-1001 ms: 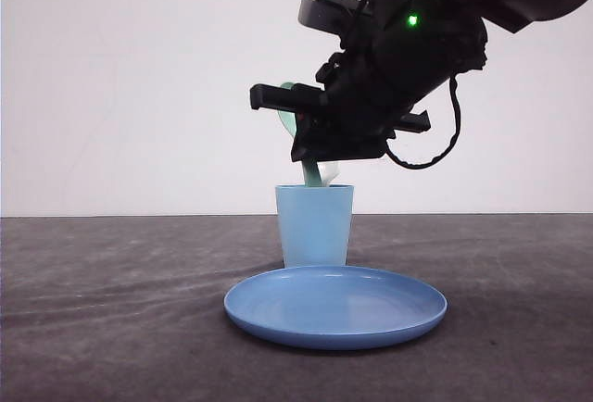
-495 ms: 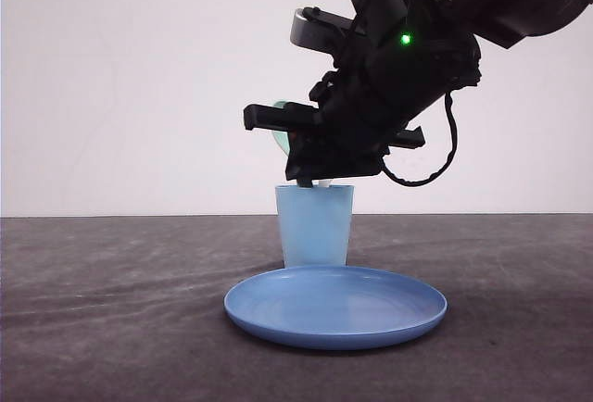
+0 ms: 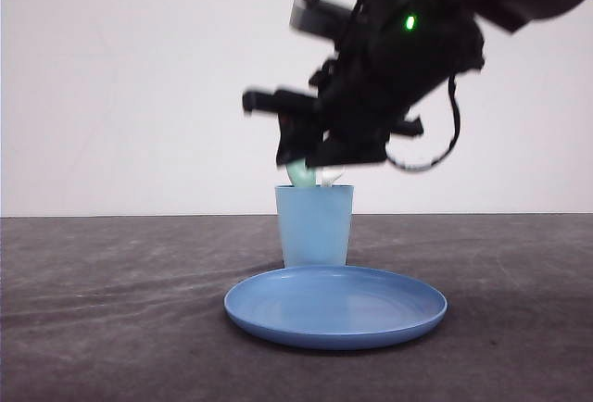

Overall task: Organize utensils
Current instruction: 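Lower the spoon into the cup, release, and raise the right gripper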

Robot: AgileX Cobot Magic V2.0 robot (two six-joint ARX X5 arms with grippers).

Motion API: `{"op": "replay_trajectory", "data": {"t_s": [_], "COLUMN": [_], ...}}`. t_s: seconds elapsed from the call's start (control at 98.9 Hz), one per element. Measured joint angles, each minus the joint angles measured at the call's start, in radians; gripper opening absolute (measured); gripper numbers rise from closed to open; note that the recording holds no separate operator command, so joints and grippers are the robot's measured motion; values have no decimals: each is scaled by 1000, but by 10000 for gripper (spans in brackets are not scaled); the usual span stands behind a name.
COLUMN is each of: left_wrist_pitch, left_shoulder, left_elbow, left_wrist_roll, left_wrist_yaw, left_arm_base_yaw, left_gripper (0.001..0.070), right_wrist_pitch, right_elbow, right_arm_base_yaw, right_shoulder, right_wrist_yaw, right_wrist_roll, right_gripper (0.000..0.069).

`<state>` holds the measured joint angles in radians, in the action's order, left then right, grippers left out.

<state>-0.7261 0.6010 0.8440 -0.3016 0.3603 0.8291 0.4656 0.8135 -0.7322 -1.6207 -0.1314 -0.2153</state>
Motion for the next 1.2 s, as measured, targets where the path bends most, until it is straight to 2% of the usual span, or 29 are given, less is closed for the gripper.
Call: {"op": "replay_trajectory", "data": {"t_s": [0.202,0.263,0.435,0.617,0.869,1.051,1.203], "left_wrist_pitch": [2,2,3,3,3,3,2], "left_shoulder": [0,0,0,0,0,0,0], "left_elbow": [0,0,0,0,0,0,0], "left_wrist_roll": [-2,-2,-2,-2,-2,-2,-2], "left_wrist_yaw": [0,0,0,0,0,0,0], "left_arm_base_yaw": [0,0,0,0,0,0,0], "left_gripper": [351,351,351,351,351,351,351], "right_wrist_pitch": [-107,-161,-330,-501,-705,-668,-517], "right_elbow": [0,0,0,0,-7,-113,-220], "right_arm_base_yaw": [-1,-1,-1,-5,-42,-77,-86], "right_shoulder": [204,266,428,571,652,650,647], "right_wrist_yaw": [0,0,0,1,1,1,1], "right_wrist_roll": [51,72,104,109,107,77,20], "right_gripper": [215,238,514,681,680,680,680]}}
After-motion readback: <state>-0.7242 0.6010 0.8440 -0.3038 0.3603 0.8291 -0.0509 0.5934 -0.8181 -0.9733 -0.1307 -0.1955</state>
